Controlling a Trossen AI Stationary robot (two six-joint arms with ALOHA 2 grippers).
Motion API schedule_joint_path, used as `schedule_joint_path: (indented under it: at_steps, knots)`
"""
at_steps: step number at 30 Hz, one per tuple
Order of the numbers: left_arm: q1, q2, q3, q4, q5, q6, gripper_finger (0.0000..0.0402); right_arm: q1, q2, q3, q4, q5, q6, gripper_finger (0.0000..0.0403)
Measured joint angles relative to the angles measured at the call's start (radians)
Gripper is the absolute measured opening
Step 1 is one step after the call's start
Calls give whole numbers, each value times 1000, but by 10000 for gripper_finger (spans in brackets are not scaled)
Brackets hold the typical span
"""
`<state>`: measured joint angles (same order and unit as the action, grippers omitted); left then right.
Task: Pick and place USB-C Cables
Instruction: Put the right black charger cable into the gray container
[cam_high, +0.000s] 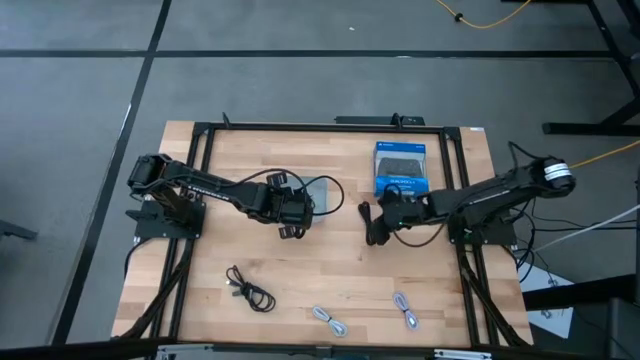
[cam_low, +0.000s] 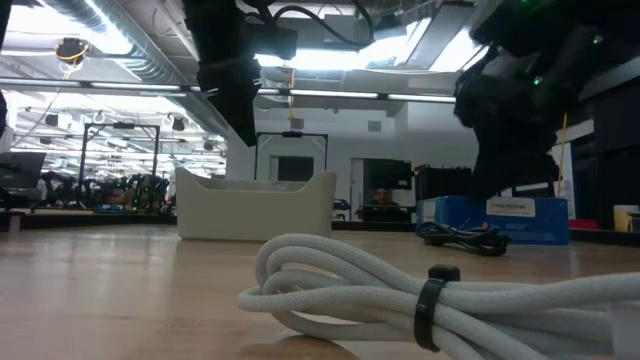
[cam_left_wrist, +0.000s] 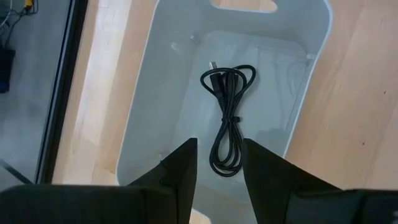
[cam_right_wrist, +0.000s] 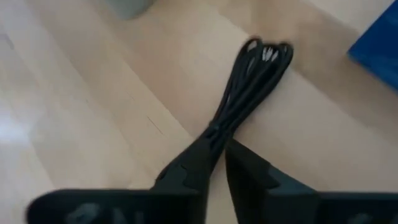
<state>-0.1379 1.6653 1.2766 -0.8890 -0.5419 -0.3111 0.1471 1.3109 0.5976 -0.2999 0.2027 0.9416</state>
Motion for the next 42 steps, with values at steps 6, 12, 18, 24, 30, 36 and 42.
schedule_joint_path:
  at_steps: [6,12,18,24,30,36,42]
  knots:
    - [0,0,0,1,0,0,119,-32,89,0,91,-31,2,125]
    - [0,0,0,5,0,0,119,-69,150,0,103,-41,107,158]
    - [0,0,0,10,0,4,119,-80,211,4,133,-62,128,160]
    - [0,0,0,11,0,6,119,-79,243,5,145,-64,127,146]
    - [0,0,0,12,0,6,119,-74,247,5,152,-78,127,125]
    - [0,0,0,12,0,6,119,-74,248,4,154,-86,102,95]
    - [0,0,0,12,0,-1,119,-74,250,2,167,-90,40,92]
